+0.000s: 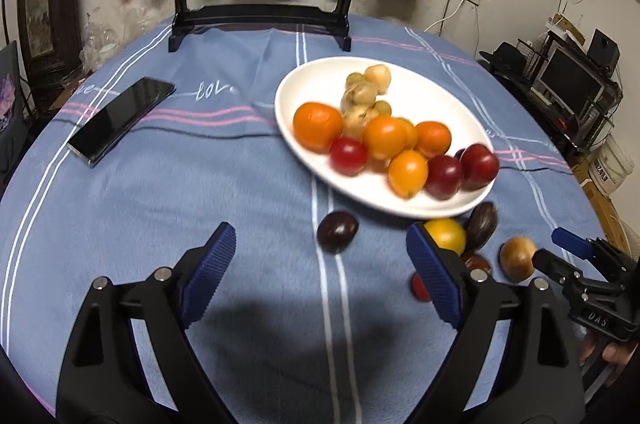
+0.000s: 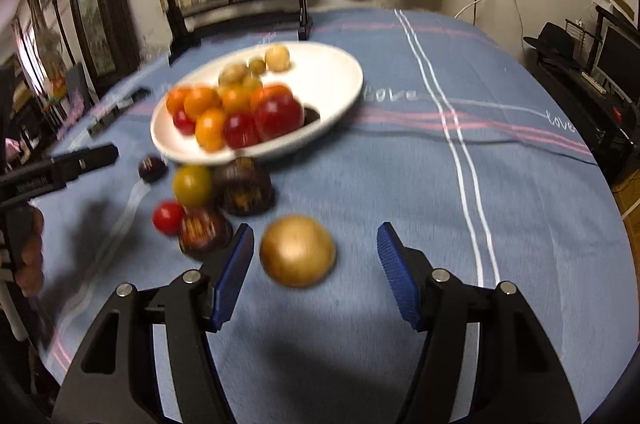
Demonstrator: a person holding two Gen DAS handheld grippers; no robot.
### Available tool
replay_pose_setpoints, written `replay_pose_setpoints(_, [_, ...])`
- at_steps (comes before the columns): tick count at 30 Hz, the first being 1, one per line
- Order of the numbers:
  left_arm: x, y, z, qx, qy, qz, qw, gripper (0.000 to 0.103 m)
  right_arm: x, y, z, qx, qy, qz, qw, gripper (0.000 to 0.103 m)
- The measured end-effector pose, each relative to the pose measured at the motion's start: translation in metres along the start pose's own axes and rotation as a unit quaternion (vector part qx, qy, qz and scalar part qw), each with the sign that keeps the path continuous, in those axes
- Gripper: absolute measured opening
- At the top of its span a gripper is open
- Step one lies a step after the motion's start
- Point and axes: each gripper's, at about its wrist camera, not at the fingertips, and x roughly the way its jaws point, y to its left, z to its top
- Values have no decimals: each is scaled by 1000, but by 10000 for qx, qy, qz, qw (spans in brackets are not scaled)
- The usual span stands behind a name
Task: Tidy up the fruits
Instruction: 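Grasp a tan potato with the right tool while the left grasps a dark plum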
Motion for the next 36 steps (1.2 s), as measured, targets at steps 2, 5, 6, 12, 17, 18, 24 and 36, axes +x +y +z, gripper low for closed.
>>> replay_pose_setpoints(2, [5,0,-8,63,59,75,9999,89,5,1,-5,-46,168,5,9998,65])
replay_pose_setpoints(5, [10,0,-15,100,207,-7,9997,89,14,5,-6,-93,390,-12,9992,65])
replay_pose_setpoints(6, [11,0,-17,99,230,-28,9997,89,16,7,-5,-125,433,-5,9990,65])
replay_pose_setpoints(12, [14,6,-19,-36,320,-115,9994,90,27,10,-2,-156,618,46,9980,65])
replay_pose_setpoints(17, [18,5,-21,-20,411,-96,9991,90,31,11,1,-150,648,-40,9978,45])
replay_pose_setpoints(18, [18,4,-21,-10,413,-109,9991,90,30,10,1,-131,641,-33,9979,44])
replay_pose_setpoints(24, [25,2,-17,77,531,-105,9985,90,28,-1,0,203,592,228,9978,44])
replay_pose_setpoints(36, [59,-6,0,388,857,150,9955,78,27,-3,-1,269,586,295,9975,44])
